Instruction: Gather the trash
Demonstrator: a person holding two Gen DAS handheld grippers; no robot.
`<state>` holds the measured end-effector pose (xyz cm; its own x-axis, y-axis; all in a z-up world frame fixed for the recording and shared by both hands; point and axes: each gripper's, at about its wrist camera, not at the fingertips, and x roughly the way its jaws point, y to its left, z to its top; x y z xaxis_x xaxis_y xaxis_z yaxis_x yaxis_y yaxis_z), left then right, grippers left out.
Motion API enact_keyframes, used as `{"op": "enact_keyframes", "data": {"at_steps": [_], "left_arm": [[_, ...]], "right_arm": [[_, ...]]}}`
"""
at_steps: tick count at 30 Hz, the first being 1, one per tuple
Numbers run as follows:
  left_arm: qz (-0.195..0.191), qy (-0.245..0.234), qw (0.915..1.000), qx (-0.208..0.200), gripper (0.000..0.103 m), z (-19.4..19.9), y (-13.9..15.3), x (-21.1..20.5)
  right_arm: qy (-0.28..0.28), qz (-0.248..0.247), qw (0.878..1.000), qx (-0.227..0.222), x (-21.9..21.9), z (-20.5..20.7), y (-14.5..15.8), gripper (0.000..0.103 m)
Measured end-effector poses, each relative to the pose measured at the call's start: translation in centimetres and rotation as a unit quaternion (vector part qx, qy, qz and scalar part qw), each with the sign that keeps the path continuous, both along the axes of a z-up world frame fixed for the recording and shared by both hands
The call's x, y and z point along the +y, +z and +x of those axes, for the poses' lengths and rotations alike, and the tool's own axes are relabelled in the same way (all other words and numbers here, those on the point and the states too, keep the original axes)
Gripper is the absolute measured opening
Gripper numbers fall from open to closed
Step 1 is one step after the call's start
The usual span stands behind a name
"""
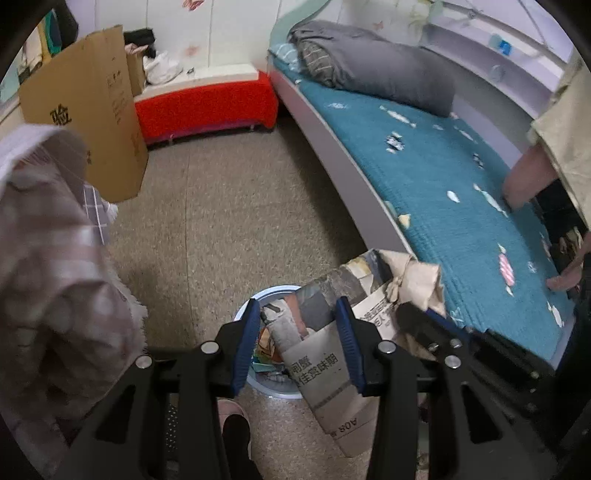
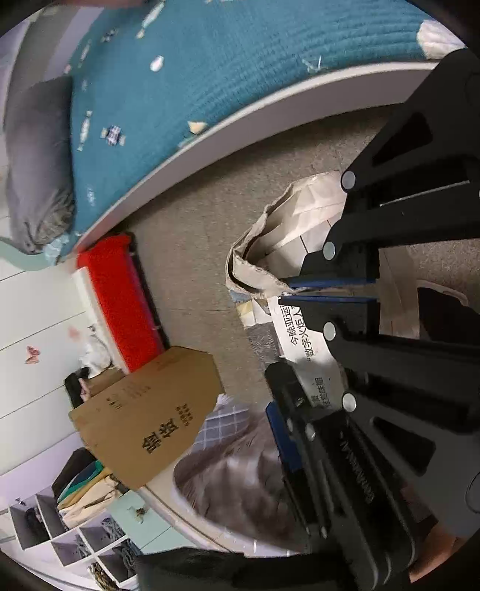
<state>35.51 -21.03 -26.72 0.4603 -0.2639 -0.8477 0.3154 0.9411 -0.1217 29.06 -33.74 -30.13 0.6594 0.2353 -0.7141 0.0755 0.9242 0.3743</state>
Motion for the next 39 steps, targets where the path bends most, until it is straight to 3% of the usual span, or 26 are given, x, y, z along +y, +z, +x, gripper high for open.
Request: {"op": "enact_keyframes", "data": {"at_steps": [3, 4, 7, 11, 14, 19, 30, 34, 39], "left_arm": [[0.013, 0.004, 0.9998, 0.012, 0.044, 1.6, -2.0, -0.4], [0.015, 0.002, 0.9996, 0.024, 0.051, 2.2, -2.7, -0.4], [0.053, 0.013, 0.9974, 0.048, 0.068, 3.3, -5.3, 0.1], [0.069, 0.015, 0.9955, 0.063, 0.07, 3.3, -6.8, 0.9], [0.086, -0.001, 0.9949, 0.053, 0.07, 2.3, -6.6, 0.3], [0.108, -0.014, 0.9939, 0.019, 0.076, -0.4, -4.4, -0.4], [0.072, -0.017, 0.9943, -0.076, 0.083, -9.8, 7.4, 1.2], [0.057, -0.023, 0.9905, -0.123, 0.085, -14.0, 12.0, 3.0], [0.067, -0.016, 0.9759, -0.207, 0.091, -19.6, 17.7, 6.2]], "right_arm": [[-0.001, -0.002, 1.0, 0.018, -0.2, 1.9, -2.7, 0.007], [0.004, 0.002, 0.999, 0.032, -0.2, 2.7, -4.0, 0.01], [-0.002, 0.006, 0.996, 0.084, -0.3, 4.1, -7.8, 0.065], [-0.026, 0.026, 0.993, 0.115, -0.8, 3.4, -10.6, 0.065], [-0.027, 0.015, 0.993, 0.111, -0.5, 2.1, -9.9, 0.065], [-0.044, -0.025, 0.995, 0.09, -0.1, -1.6, -5.6, 0.066], [-0.07, -0.037, 0.997, 0.003, 1.1, -11.2, 6.1, 0.072], [-0.073, -0.038, 0.996, -0.036, 2.5, -14.6, 10.1, 0.074], [-0.071, -0.051, 0.992, -0.088, 5.0, -18.6, 14.8, 0.078]]}}
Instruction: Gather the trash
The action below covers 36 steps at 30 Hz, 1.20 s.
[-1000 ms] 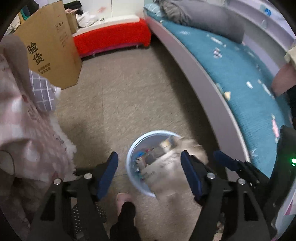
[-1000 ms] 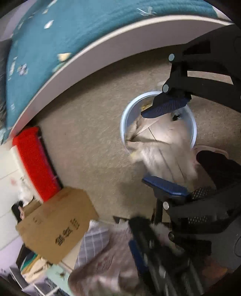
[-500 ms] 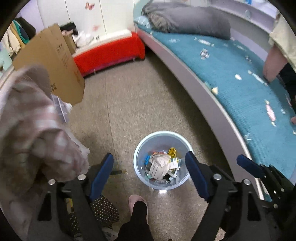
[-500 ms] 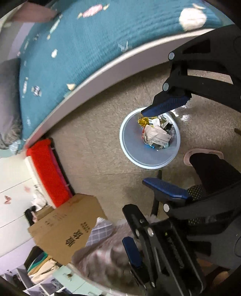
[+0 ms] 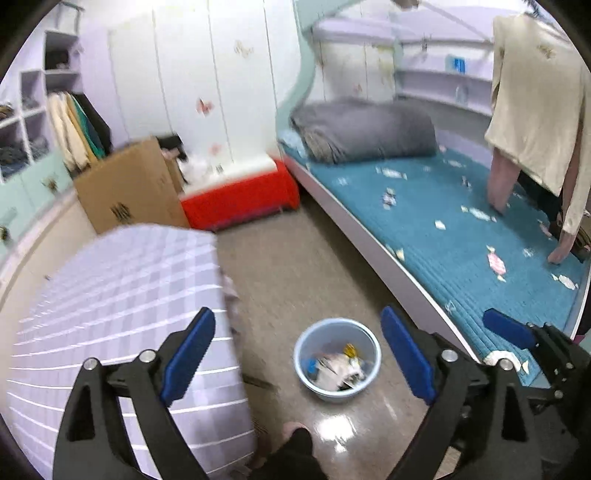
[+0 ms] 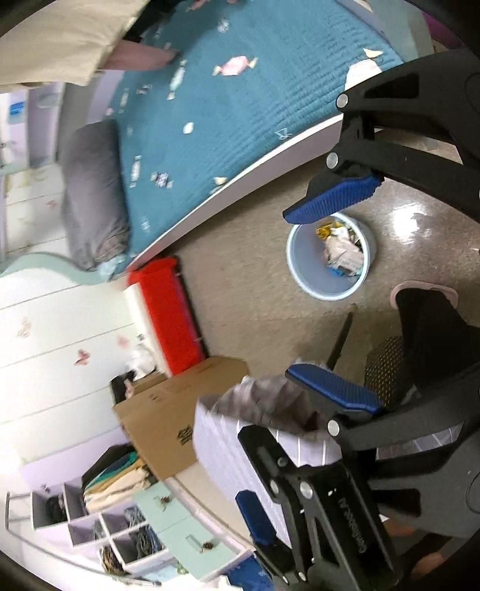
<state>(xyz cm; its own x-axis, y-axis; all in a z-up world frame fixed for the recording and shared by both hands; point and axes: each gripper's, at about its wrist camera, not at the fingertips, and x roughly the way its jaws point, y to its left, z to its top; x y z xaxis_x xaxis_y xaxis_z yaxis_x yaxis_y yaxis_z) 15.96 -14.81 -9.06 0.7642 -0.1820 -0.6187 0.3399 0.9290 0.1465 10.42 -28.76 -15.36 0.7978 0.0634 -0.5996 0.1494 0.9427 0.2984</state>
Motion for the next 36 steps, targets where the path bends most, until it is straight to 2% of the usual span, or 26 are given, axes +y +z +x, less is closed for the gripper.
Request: {"op": "enact_keyframes", "data": {"at_steps": [7, 10, 16, 19, 23, 36], "left_arm": [[-0.017, 0.014, 0.999, -0.04, 0.094, -5.0, 5.0, 4.8], [-0.023, 0.022, 0.9969, -0.072, 0.095, -7.8, 7.0, 6.6], [-0.029, 0.033, 0.9925, -0.114, 0.097, -11.4, 9.6, 8.5], [-0.025, 0.041, 0.9892, -0.138, 0.098, -13.1, 10.5, 9.2], [-0.041, 0.04, 0.9874, -0.147, 0.098, -14.4, 11.4, 10.2], [-0.032, 0.054, 0.9844, -0.165, 0.098, -15.1, 11.5, 12.0]], "right_arm": [[0.022, -0.006, 0.998, -0.054, 3.5, -4.3, 4.0, 0.081], [0.024, -0.018, 0.997, -0.068, 4.7, -6.0, 5.4, 0.082], [0.012, -0.043, 0.993, -0.111, 5.7, -9.9, 7.7, 0.083], [0.006, -0.051, 0.99, -0.131, 6.1, -11.6, 8.7, 0.085], [0.006, -0.05, 0.987, -0.15, 6.3, -13.0, 9.5, 0.086], [0.006, -0.057, 0.982, -0.179, 7.2, -14.4, 10.3, 0.089]]}}
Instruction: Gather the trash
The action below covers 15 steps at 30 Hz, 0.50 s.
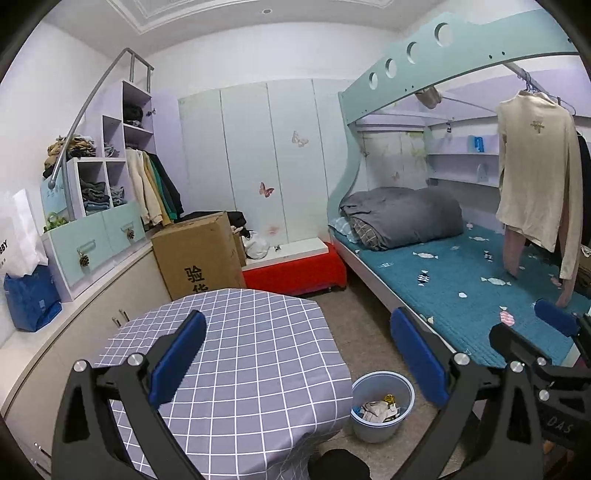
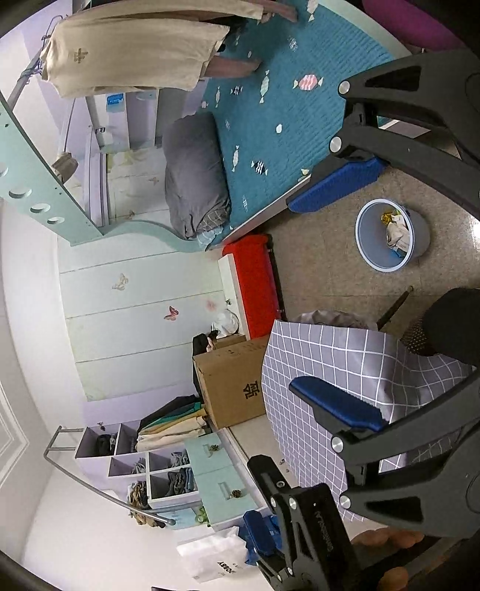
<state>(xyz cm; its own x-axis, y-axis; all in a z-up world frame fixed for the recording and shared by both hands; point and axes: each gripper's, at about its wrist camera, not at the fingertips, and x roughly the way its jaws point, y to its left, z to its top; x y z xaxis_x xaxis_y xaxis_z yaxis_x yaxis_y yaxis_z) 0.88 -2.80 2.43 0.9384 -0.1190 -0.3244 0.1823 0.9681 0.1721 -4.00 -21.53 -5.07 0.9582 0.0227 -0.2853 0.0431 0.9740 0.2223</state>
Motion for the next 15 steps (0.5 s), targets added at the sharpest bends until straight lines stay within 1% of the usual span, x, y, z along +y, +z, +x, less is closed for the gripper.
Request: {"op": "enact_keyframes", "data": {"at_steps": [7, 15], "left_arm": [[-0.001, -0.004, 1.0, 0.008, 0.098, 0.19, -0.27, 0.34], [0.001, -0.004, 1.0, 0.002, 0.098, 0.02, -0.28, 0.46]], "right_arm": [[0.005, -0.002, 1.0, 0.007, 0.63, 0.41, -0.2, 0.09], [0.007, 0.002, 1.0, 0.009, 0.76, 0.53, -0.27, 0.09]]}}
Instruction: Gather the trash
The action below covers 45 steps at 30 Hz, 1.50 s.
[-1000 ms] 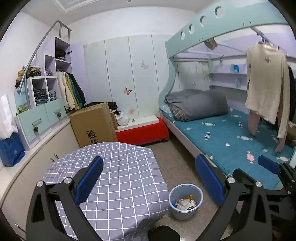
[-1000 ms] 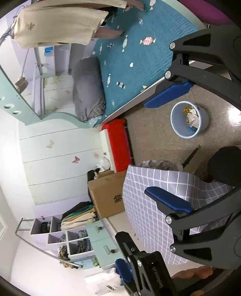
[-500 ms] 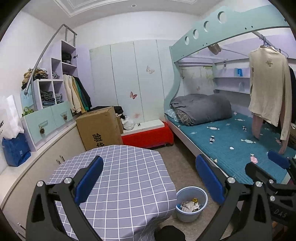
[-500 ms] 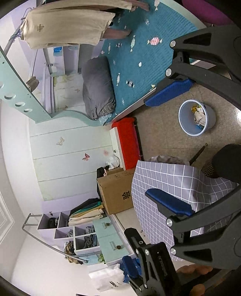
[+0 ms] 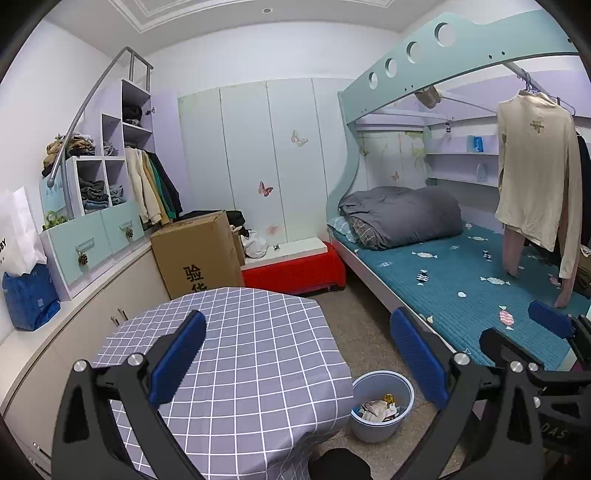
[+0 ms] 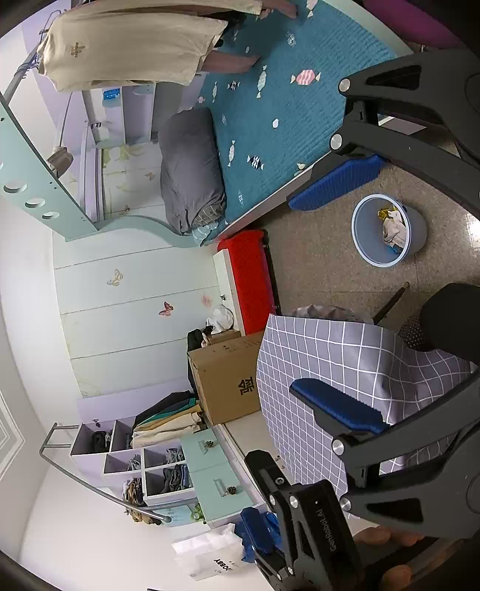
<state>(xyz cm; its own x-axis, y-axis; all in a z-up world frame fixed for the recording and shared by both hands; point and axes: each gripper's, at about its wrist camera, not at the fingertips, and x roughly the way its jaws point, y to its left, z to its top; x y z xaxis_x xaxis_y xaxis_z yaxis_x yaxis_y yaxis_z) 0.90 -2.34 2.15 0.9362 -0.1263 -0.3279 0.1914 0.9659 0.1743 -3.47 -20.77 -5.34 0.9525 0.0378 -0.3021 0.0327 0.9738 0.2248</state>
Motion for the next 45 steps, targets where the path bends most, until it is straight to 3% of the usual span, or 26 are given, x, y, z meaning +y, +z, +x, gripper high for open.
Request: {"op": "enact_keyframes", "data": {"at_steps": [45], "left_arm": [[0.002, -0.003, 1.0, 0.0, 0.098, -0.62, -0.18, -0.5]], "right_arm": [[-0.004, 0.006, 1.0, 0.001, 0.52, -0.28, -0.5, 0.091]]}}
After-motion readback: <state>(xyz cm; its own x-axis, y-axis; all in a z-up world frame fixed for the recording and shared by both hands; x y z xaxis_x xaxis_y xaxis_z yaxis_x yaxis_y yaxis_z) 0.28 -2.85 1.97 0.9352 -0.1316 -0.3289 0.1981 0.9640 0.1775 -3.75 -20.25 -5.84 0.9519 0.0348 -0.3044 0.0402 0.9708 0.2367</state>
